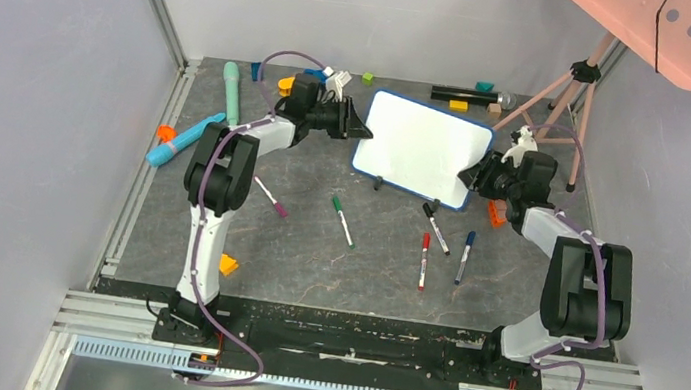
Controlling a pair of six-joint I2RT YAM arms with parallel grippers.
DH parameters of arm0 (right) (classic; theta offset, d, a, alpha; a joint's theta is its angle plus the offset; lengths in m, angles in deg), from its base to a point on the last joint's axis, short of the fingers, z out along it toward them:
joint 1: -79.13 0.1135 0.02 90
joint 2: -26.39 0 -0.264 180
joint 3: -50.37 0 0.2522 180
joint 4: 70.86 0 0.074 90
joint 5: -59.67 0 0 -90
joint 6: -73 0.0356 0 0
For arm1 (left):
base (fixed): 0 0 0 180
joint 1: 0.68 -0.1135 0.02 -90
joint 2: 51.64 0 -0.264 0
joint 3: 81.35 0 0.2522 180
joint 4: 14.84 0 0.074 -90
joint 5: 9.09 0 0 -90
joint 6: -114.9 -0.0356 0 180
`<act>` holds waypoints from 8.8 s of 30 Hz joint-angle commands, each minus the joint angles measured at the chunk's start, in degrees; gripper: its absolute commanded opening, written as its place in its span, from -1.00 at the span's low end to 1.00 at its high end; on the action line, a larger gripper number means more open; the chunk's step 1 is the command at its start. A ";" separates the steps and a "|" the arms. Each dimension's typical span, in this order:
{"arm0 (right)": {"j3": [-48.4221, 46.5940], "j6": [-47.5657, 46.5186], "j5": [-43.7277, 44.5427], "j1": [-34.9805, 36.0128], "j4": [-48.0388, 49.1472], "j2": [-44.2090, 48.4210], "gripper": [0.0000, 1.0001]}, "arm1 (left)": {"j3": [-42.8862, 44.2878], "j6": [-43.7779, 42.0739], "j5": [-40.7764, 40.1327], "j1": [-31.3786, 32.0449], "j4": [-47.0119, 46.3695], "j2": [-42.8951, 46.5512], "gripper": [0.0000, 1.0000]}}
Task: Write a sentence on the whiteboard
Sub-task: Move the whiteboard to the center of the board, then pick up the whiteboard marker from the center of the board, then pass from the right arm to the left, then open the pen cap from the whiteboard marker.
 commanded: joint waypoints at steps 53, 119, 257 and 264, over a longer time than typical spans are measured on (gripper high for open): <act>9.46 -1.28 3.51 16.87 -0.29 9.80 0.25 | -47.32 -13.54 -15.19 -0.78 5.13 43.97 0.42; 20.95 23.62 39.29 50.00 -35.17 26.84 -0.60 | -48.09 9.65 -20.12 -0.16 42.71 83.05 0.99; 9.80 58.89 27.48 52.99 27.17 24.66 -1.00 | -53.34 52.47 -20.18 9.69 -12.16 70.16 -0.96; 12.81 57.35 28.82 52.82 22.03 30.00 -1.00 | -51.22 48.95 -19.41 5.81 -3.91 70.61 -0.96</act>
